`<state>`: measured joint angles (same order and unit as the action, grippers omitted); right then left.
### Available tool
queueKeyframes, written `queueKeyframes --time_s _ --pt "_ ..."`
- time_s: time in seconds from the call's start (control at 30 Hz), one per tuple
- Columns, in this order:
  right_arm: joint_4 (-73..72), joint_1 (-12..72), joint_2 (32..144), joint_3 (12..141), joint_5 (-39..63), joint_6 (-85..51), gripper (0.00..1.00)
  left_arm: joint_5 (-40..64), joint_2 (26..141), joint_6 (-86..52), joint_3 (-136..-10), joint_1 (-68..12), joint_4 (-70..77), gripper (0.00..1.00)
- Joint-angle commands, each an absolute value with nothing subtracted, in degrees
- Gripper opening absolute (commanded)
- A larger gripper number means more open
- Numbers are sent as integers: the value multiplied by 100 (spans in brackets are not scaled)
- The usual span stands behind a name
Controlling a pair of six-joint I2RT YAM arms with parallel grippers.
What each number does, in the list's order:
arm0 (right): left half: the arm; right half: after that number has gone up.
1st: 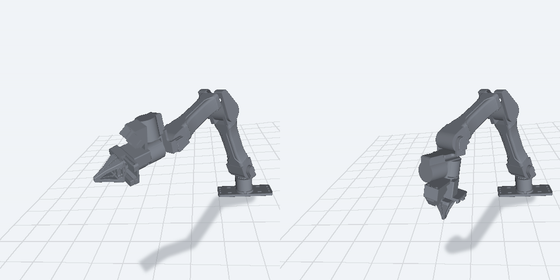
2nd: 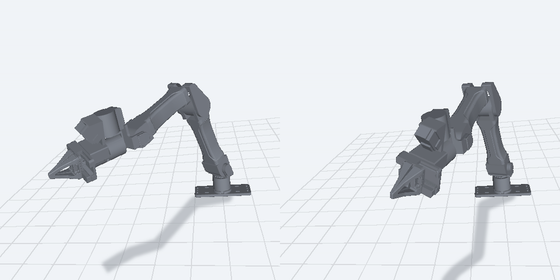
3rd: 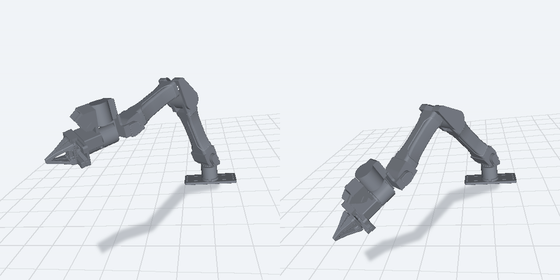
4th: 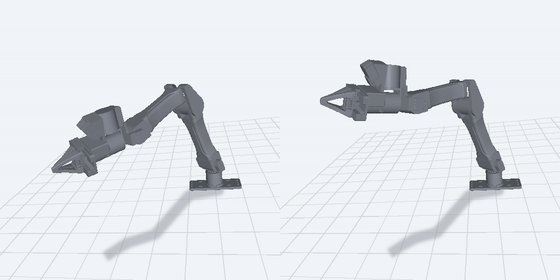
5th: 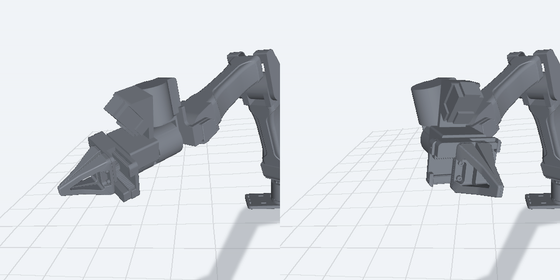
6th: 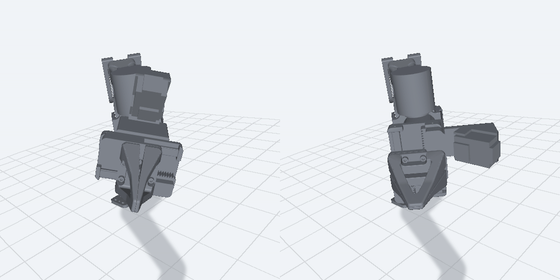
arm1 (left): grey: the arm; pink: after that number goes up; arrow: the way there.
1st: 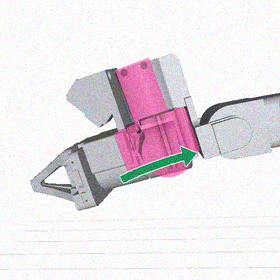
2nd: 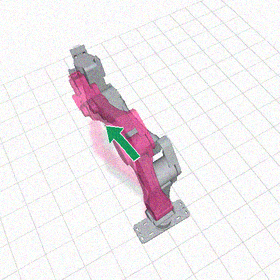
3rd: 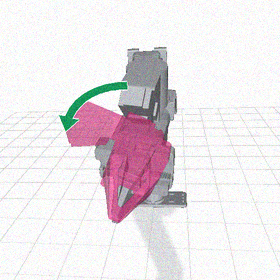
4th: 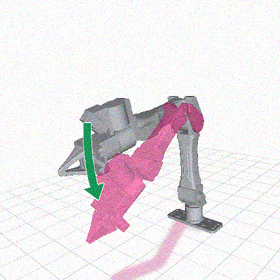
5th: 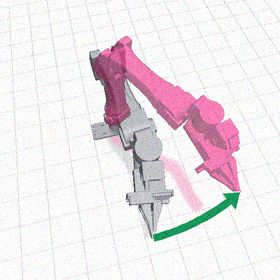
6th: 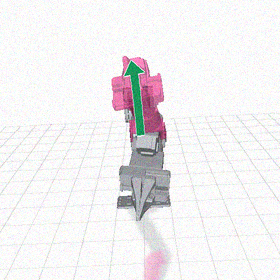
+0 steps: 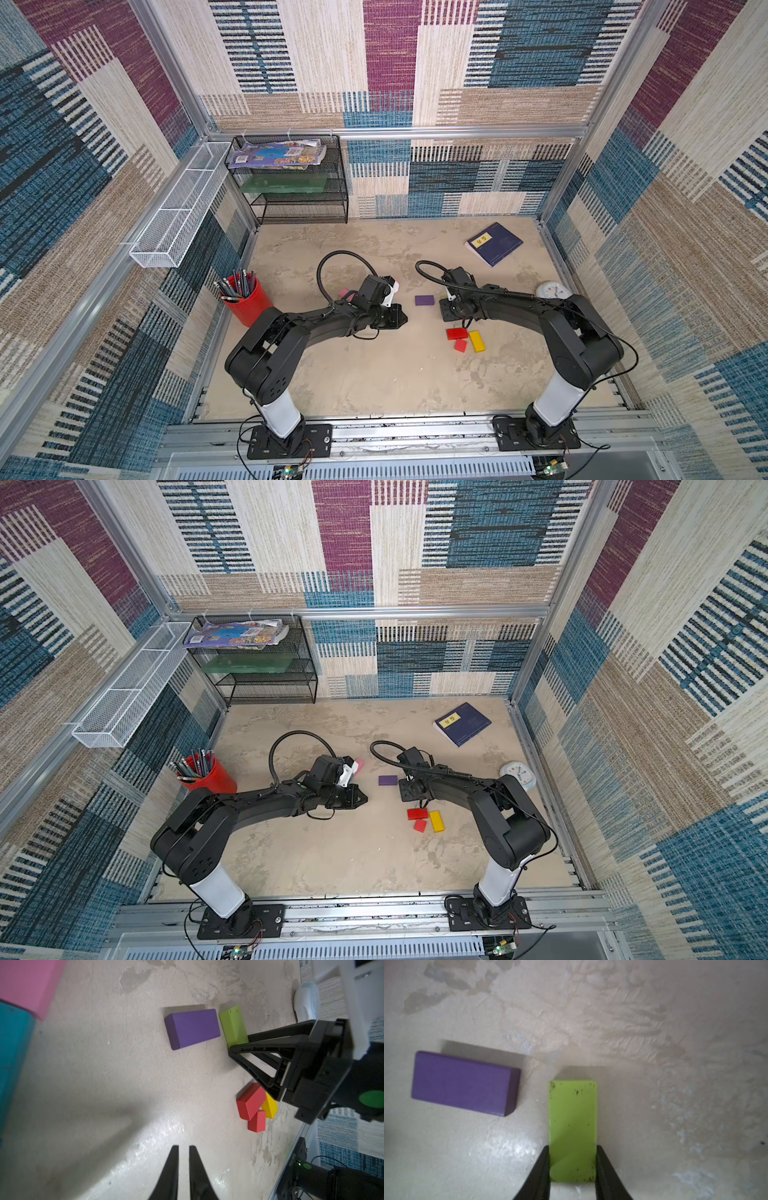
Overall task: Assemble the letter v with building blocks
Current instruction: Place the building block at the center of the board.
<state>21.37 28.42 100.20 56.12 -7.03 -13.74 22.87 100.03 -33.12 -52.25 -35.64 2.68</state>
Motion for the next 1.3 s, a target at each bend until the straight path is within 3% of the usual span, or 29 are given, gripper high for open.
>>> queueKeyframes --time_s 0.0,0.8,1.27 --pt "2353 2880 10245 5750 -371 -1130 30 2331 10222 -3544 -5460 -3560 176 13" --pt "2520 3437 9798 5098 395 -1538 30 1767 11127 -3178 -6679 -3566 -910 11" --pt "2574 3080 10281 5501 43 -1286 35 1714 10486 -3150 -6377 -3560 -813 11"
